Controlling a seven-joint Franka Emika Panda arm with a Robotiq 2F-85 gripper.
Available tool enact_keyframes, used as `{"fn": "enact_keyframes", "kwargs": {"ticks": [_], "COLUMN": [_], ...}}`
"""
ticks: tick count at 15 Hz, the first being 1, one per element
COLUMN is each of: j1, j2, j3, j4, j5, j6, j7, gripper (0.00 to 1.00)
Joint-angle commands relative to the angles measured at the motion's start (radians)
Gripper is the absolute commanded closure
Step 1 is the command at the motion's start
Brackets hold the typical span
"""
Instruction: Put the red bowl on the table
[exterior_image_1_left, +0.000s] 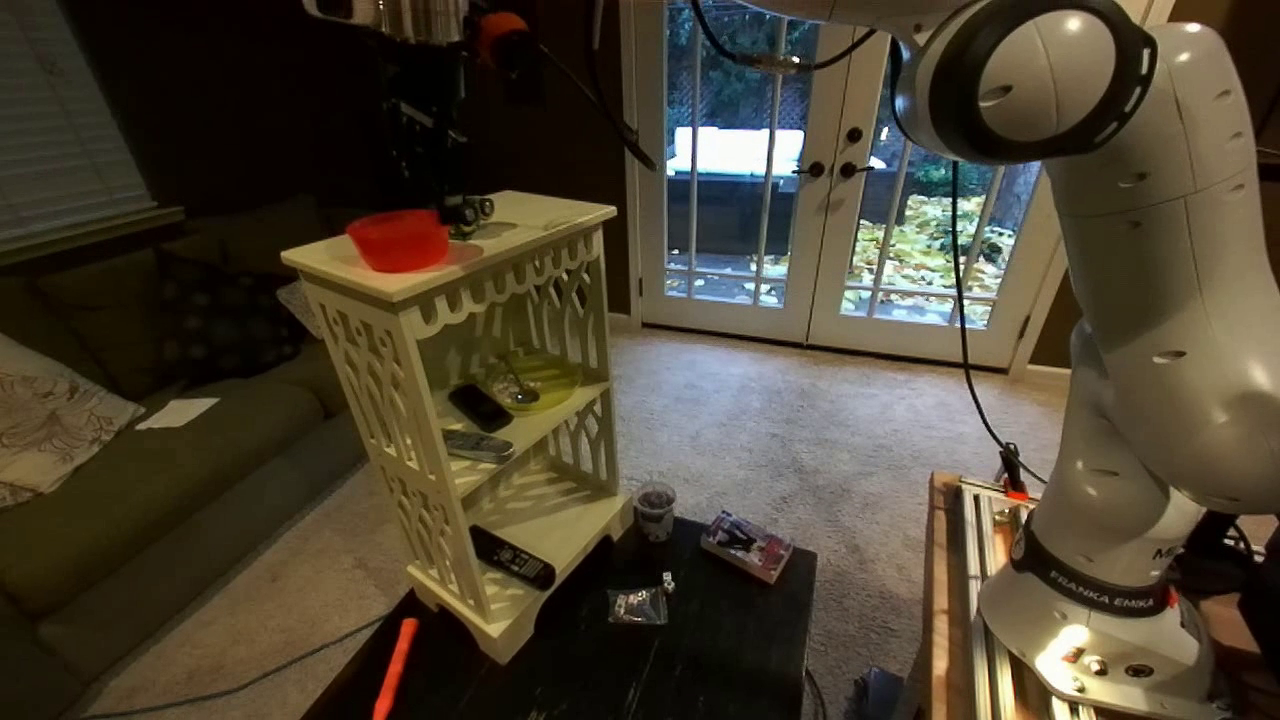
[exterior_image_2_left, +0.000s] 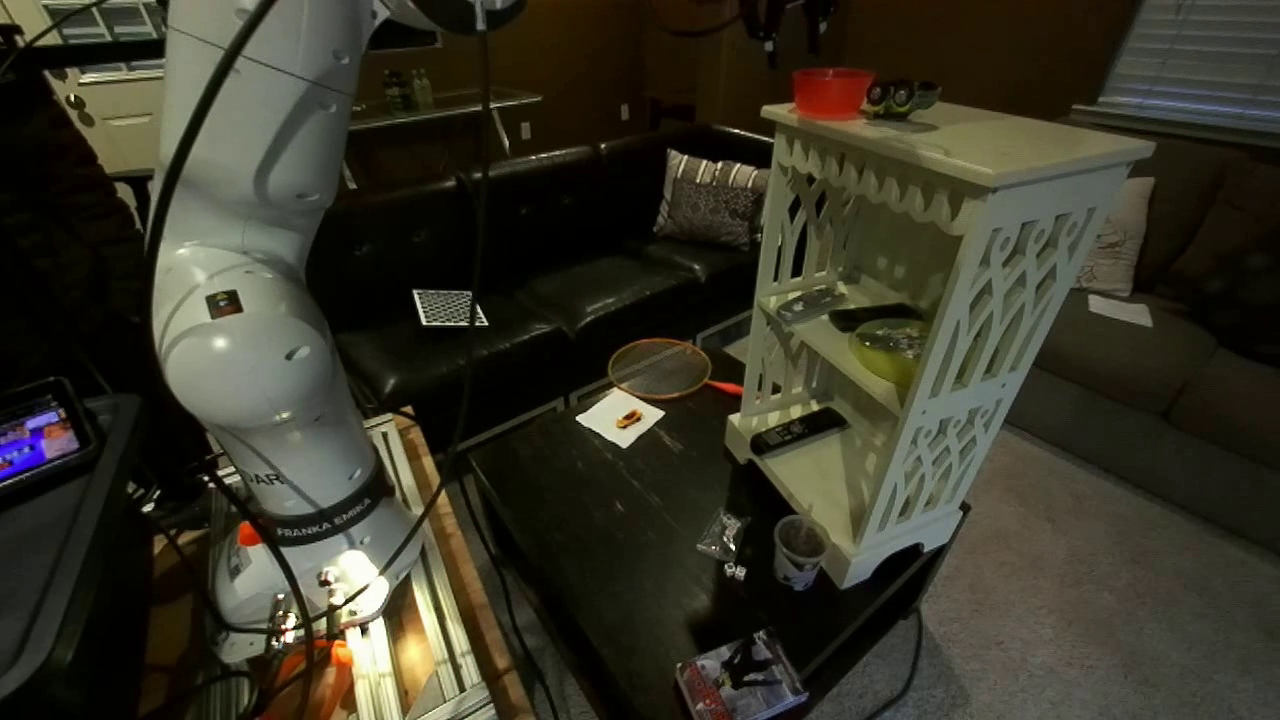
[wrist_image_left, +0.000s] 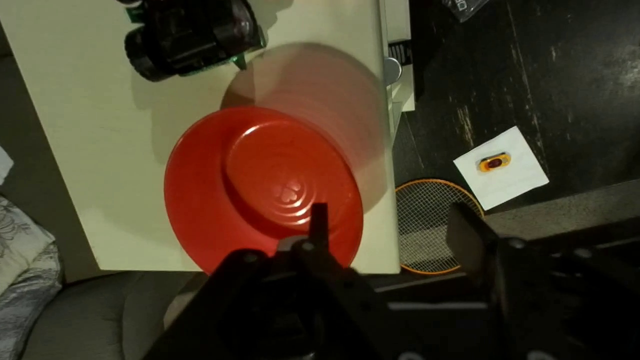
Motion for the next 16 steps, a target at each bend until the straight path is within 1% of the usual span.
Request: {"fn": "enact_keyframes", "kwargs": {"ticks": [1,2,5,6,7,8,9,14,16], "j1": [0.014,0.013,0.013,0.012,0.012,0.012,0.012,0.013,0.013], "j2": [0.063,0.072,0.088,0.09,0.092,0.092,0.092,0.09,0.091], "j3": [0.001,0.002,-0.004,-0.005,-0.006,-0.008,-0.008,-0.012,-0.013], "j4": [0.042,0.043,0.042,0.041,0.041,0.041,0.04,0.043,0.045], "j5": [-0.004,-0.001,-0.007,-0.008,-0.007,-0.009,-0.01,-0.011,-0.011], "j6": [0.045,0.055,0.076,0.078,0.078,0.076,0.074,0.071,0.069], "j7": [0.015,0.015,0.024,0.027,0.029,0.03,0.031,0.031,0.03], "gripper": [0.06,0.01,0.0,0.25,0.25,0.29,0.37,0.73,0.85]}}
